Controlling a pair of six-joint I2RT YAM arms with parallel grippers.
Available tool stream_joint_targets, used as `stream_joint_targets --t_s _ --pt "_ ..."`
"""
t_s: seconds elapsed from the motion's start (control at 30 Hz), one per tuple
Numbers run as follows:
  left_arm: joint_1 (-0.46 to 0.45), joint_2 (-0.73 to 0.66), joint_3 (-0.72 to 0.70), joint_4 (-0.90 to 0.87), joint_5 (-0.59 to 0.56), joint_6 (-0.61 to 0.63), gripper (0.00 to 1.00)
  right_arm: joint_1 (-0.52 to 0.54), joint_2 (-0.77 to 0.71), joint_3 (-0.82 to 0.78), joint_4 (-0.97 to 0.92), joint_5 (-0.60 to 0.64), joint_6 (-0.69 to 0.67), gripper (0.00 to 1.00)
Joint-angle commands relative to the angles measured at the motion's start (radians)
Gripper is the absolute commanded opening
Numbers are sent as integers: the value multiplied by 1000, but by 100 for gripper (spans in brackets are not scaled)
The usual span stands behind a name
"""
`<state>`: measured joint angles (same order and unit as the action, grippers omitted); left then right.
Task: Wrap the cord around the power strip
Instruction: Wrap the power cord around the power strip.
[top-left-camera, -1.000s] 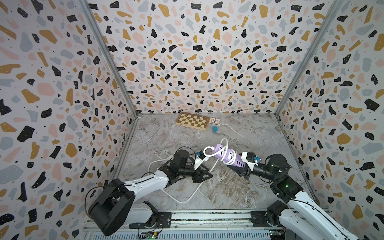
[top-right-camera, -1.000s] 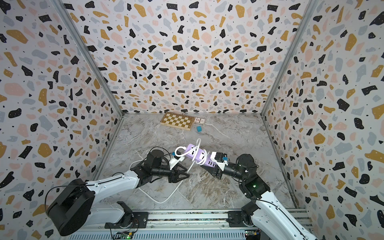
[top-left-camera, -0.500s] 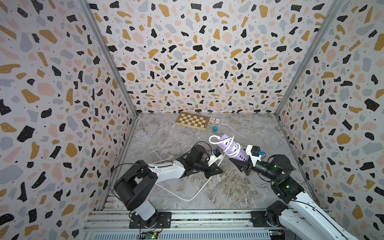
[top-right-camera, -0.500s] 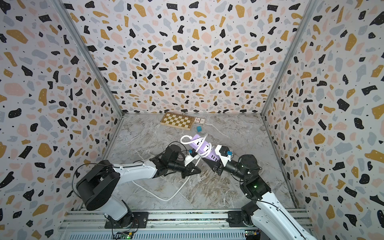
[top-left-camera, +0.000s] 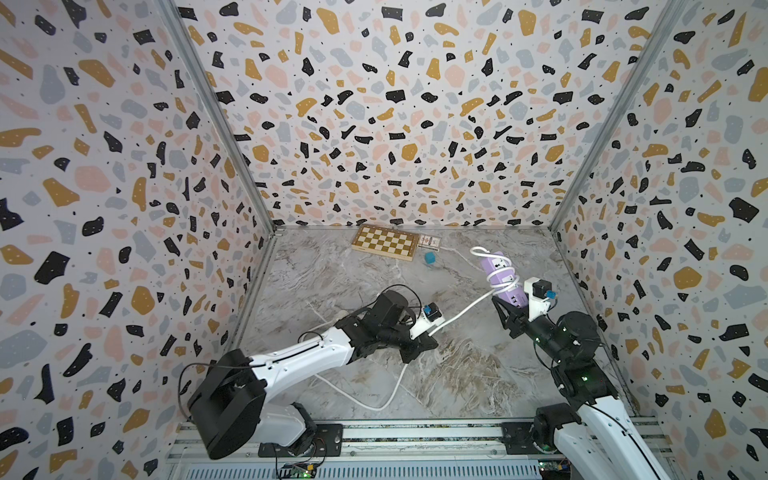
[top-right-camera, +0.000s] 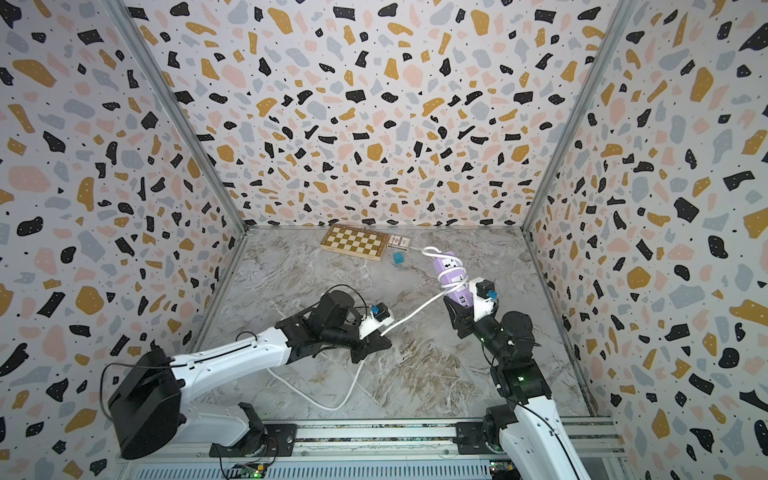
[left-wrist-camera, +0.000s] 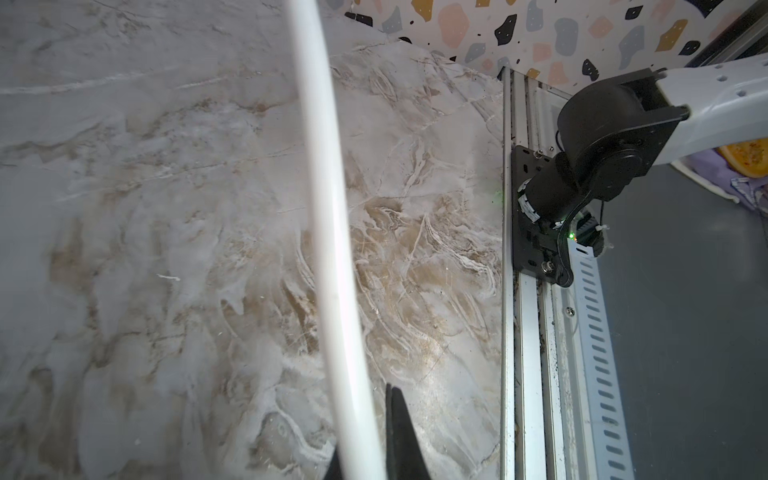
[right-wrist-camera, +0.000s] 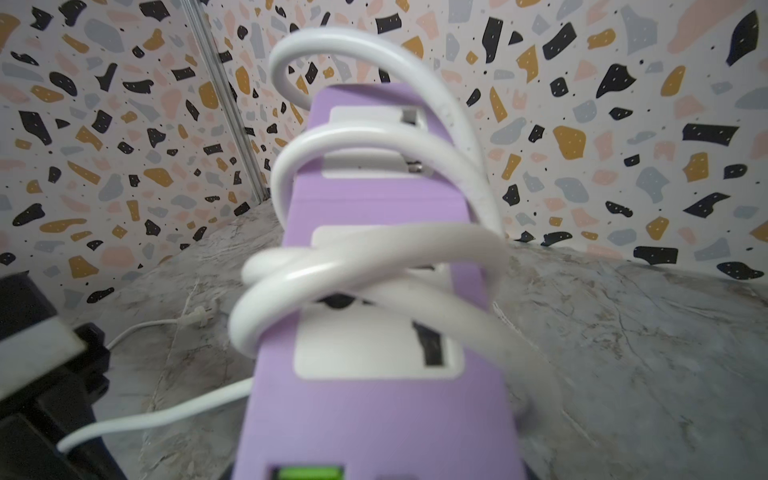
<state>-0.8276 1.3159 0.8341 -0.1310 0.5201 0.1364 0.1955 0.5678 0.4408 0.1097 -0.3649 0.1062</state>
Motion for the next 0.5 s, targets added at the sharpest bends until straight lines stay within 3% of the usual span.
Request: stream_joint_targets --t_s 0.0,0.13,0.27,0.37,0.47 --pt "-6 -97 74 -273 -84 111 0 -23 25 56 -8 106 -120 0" --pt "-24 -153 254 -416 -70 220 0 97 107 69 -93 142 -233 0" --pt "-44 -85 500 -585 -85 328 0 297 152 47 -110 223 -309 0" --pt "-46 -14 676 -664 -103 390 0 412 178 30 -111 197 -360 0" --pt "-43 53 800 -698 -197 445 0 511 168 11 -105 131 -438 0"
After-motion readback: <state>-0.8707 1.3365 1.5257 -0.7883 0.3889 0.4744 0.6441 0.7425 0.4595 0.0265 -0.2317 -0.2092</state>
